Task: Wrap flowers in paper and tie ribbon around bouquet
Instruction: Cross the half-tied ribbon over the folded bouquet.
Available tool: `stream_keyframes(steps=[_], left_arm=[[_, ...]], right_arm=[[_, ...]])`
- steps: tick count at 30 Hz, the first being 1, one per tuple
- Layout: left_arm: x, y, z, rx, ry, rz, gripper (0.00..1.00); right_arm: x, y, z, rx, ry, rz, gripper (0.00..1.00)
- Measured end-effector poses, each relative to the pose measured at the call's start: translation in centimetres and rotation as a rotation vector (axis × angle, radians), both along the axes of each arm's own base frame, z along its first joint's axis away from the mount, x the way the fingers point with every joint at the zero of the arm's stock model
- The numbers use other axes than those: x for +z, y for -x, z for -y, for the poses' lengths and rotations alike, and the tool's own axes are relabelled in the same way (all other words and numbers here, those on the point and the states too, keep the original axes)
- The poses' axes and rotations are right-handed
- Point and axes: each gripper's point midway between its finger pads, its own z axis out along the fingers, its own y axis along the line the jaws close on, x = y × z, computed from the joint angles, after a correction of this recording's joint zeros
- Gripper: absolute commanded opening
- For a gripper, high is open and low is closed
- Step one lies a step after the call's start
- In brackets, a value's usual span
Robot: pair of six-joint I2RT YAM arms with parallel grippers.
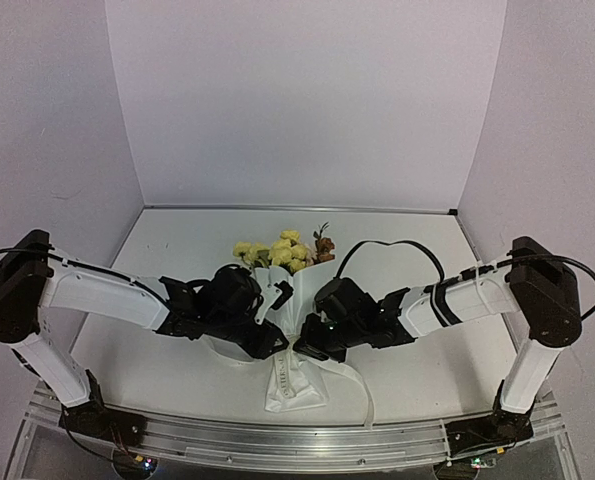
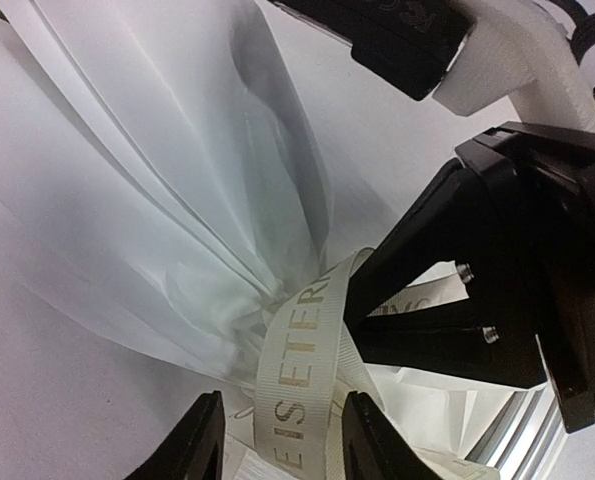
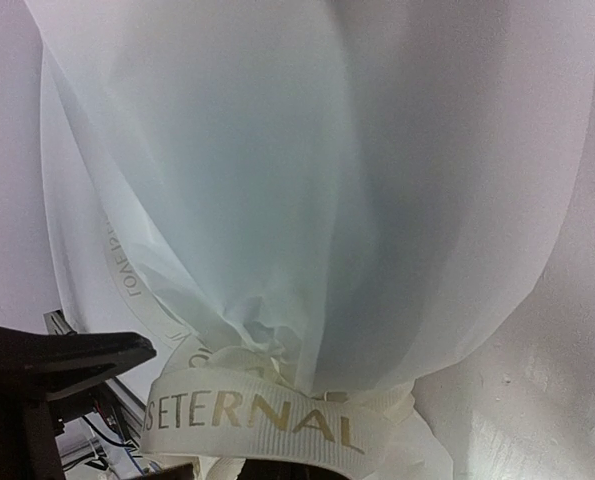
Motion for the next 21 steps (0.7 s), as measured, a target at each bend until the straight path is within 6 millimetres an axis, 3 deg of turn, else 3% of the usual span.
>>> stream_keyframes(steps=[3,7,15,21], left_arm=[[-0.1,0.0,0.0,-0.004,-0.001,-0.001,0.12],[0.0,0.1,0.2,-0.013,0.004,0.002,0.01],[0.9,0.2,0.9,-0.042,0.046,0.018,0.00],[2.9,0.7,1.4,-0.072,0.133,0.038,0.00]], right_arm=[[0.0,0.0,0.0,0.000,0.000,0.000,0.00],[0.0,0.0,0.0,-0.002,0.001,0.000,0.00],[0.0,-0.1,0.0,-0.014,0.004,0.007,0.00],[0.1,0.0,-0.1,-0.019,0.008,0.021,0.00]])
